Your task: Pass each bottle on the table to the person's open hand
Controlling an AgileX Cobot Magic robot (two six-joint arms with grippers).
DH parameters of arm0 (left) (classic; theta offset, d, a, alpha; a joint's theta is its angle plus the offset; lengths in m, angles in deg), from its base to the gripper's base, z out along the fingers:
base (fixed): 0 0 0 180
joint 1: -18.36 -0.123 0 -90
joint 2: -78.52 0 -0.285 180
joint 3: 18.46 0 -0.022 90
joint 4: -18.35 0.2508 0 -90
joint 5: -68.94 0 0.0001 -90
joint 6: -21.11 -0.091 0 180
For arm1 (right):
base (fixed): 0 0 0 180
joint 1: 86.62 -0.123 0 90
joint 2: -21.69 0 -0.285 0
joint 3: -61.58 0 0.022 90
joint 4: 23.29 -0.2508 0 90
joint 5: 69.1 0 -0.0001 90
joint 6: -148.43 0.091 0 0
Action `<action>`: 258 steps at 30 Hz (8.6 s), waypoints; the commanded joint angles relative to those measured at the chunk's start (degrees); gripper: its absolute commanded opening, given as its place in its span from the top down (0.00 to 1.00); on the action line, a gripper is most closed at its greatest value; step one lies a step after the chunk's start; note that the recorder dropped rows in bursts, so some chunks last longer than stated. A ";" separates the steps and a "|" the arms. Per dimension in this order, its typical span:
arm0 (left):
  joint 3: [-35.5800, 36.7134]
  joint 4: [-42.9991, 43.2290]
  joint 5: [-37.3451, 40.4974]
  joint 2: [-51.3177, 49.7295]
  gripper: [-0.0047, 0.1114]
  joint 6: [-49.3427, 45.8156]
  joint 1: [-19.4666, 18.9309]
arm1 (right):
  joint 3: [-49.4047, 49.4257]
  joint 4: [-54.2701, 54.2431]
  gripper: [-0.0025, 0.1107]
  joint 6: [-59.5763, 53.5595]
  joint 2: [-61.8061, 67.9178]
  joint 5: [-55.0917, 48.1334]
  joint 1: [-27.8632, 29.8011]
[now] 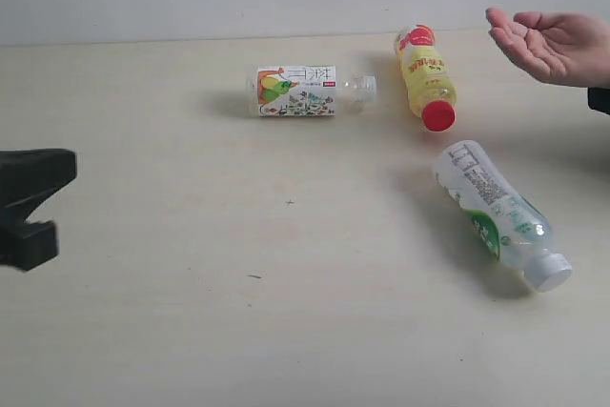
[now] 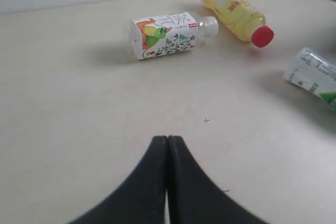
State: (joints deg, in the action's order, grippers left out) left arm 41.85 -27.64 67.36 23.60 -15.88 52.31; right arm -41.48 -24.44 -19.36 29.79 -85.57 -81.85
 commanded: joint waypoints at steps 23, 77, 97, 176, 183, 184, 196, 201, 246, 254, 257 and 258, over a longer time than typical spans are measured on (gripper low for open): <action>13.51 -3.19 -0.40 22.42 0.96 2.75 -0.02 | -23.72 -19.40 0.98 -4.88 13.21 16.47 -0.13; 13.51 -3.04 -0.40 22.42 0.96 2.75 -0.02 | -64.69 1.71 0.46 -21.14 109.93 -33.16 -18.80; 13.51 -3.04 -0.40 22.42 0.96 2.75 -0.02 | -65.14 1.15 0.98 -14.69 95.79 -46.93 -18.80; 13.51 -3.04 -0.40 22.42 0.96 2.75 -0.02 | -105.92 4.76 0.27 -12.21 121.63 -48.16 -8.95; 13.51 -3.04 -0.40 22.42 0.96 2.75 -0.02 | -105.92 4.76 0.18 -12.21 121.63 -47.81 -8.95; 13.51 -3.04 -0.40 22.42 0.96 2.75 -0.02 | -105.92 4.76 0.17 -12.21 121.63 -47.71 -8.95; 13.51 -3.04 -0.40 22.42 0.96 2.75 -0.02 | -111.85 4.89 0.17 -12.21 121.63 -49.41 -8.95; 13.51 -3.04 -0.40 22.42 0.96 2.75 -0.02 | -117.17 4.07 0.17 -14.04 121.63 -53.49 -9.07; 13.51 -3.04 -0.40 22.42 0.96 2.75 -0.02 | -112.64 -13.91 0.19 -17.21 96.47 -53.49 -9.07; 13.51 -3.04 -0.40 22.42 0.96 2.75 -0.02 | -112.64 -13.91 0.88 -17.21 96.47 -53.49 -9.07; 13.51 -3.04 -0.40 22.42 0.96 2.75 -0.02 | -112.64 -13.91 0.98 -17.09 96.47 -53.49 -9.07; 13.51 -3.04 -0.40 22.42 0.96 2.75 -0.02 | -112.64 -13.91 0.98 -17.09 96.47 -53.49 -9.07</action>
State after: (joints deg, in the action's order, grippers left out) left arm 55.10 -30.25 67.36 45.70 -13.22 52.31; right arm -154.37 -38.53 -36.11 126.77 -139.28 -91.14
